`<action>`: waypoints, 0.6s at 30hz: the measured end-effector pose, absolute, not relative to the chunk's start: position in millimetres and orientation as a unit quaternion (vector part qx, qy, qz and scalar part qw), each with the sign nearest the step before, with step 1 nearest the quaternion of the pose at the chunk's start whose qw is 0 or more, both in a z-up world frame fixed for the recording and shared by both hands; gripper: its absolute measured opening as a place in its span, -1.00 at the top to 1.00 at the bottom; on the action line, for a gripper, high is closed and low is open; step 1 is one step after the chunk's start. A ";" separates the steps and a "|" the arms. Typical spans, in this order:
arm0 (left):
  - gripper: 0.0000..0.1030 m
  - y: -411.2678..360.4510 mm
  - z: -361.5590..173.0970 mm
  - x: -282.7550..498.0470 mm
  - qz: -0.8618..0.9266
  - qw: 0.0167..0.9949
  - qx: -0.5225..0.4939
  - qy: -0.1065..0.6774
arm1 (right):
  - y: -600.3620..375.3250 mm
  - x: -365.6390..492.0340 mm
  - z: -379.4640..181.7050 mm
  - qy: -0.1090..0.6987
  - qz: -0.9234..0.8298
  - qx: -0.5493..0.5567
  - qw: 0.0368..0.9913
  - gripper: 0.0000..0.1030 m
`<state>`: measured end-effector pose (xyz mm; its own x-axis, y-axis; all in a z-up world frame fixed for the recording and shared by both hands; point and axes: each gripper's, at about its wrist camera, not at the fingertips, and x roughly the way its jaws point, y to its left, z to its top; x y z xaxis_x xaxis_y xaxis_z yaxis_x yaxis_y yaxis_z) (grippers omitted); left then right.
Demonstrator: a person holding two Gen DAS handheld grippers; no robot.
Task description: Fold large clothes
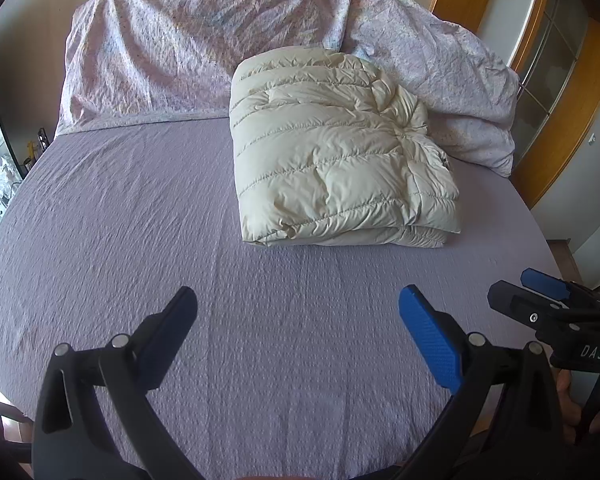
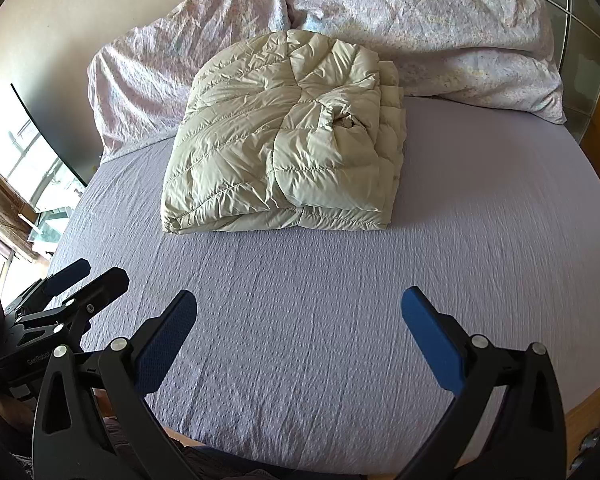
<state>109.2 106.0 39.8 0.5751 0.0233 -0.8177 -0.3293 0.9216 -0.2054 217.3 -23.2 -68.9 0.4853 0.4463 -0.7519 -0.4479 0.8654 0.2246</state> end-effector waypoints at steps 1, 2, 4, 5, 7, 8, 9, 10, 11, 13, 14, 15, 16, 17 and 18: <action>-0.95 106.0 40.0 109.2 0.101 0.871 -0.170 0.449 | -23.3 217.3 -69.0 0.436 0.260 -0.001 0.862 -0.97; -0.95 105.8 40.0 109.3 0.101 0.871 -0.170 0.449 | -23.3 217.3 -68.9 0.436 0.260 -0.001 0.862 -0.97; -0.95 105.6 39.9 109.3 0.101 0.871 -0.170 0.450 | -23.4 217.4 -69.0 0.436 0.260 -0.001 0.862 -0.97; -0.95 105.2 40.1 109.1 0.101 0.871 -0.170 0.449 | -23.4 217.5 -69.0 0.436 0.260 -0.001 0.862 -0.97; -0.95 104.5 40.3 109.7 0.100 0.871 -0.169 0.450 | -23.5 217.5 -69.0 0.436 0.260 -0.001 0.862 -0.97; -0.95 104.2 40.3 110.1 0.100 0.871 -0.169 0.450 | -23.5 217.7 -69.0 0.436 0.260 -0.001 0.862 -0.97; -0.95 103.8 40.1 110.7 0.100 0.871 -0.168 0.450 | -23.4 217.7 -69.1 0.436 0.260 -0.001 0.862 -0.97; -0.95 103.6 40.1 111.2 0.100 0.871 -0.168 0.451 | -23.4 217.7 -69.2 0.436 0.260 -0.001 0.862 -0.97; -0.95 103.5 40.0 111.2 0.100 0.871 -0.168 0.451 | -23.5 217.7 -69.4 0.436 0.260 -0.001 0.861 -0.97; -0.95 103.2 40.2 111.6 0.100 0.871 -0.168 0.451 | -23.5 217.7 -69.6 0.436 0.259 0.000 0.862 -0.97; -0.95 103.2 40.1 111.7 0.100 0.871 -0.168 0.451 | -23.6 217.7 -69.8 0.437 0.259 0.000 0.861 -0.97; -0.95 103.3 40.0 111.8 0.101 0.871 -0.168 0.451 | -23.5 217.7 -69.9 0.437 0.260 0.000 0.861 -0.97; -0.95 103.6 39.9 111.5 0.100 0.871 -0.168 0.451 | -23.8 218.4 -70.4 0.437 0.259 0.000 0.861 -0.97; -0.95 103.7 39.9 111.4 0.100 0.871 -0.168 0.451 | -23.7 218.7 -70.9 0.438 0.259 0.000 0.861 -0.97; -0.95 103.8 39.9 111.5 0.100 0.871 -0.168 0.451 | -23.6 219.1 -71.2 0.438 0.259 0.000 0.861 -0.97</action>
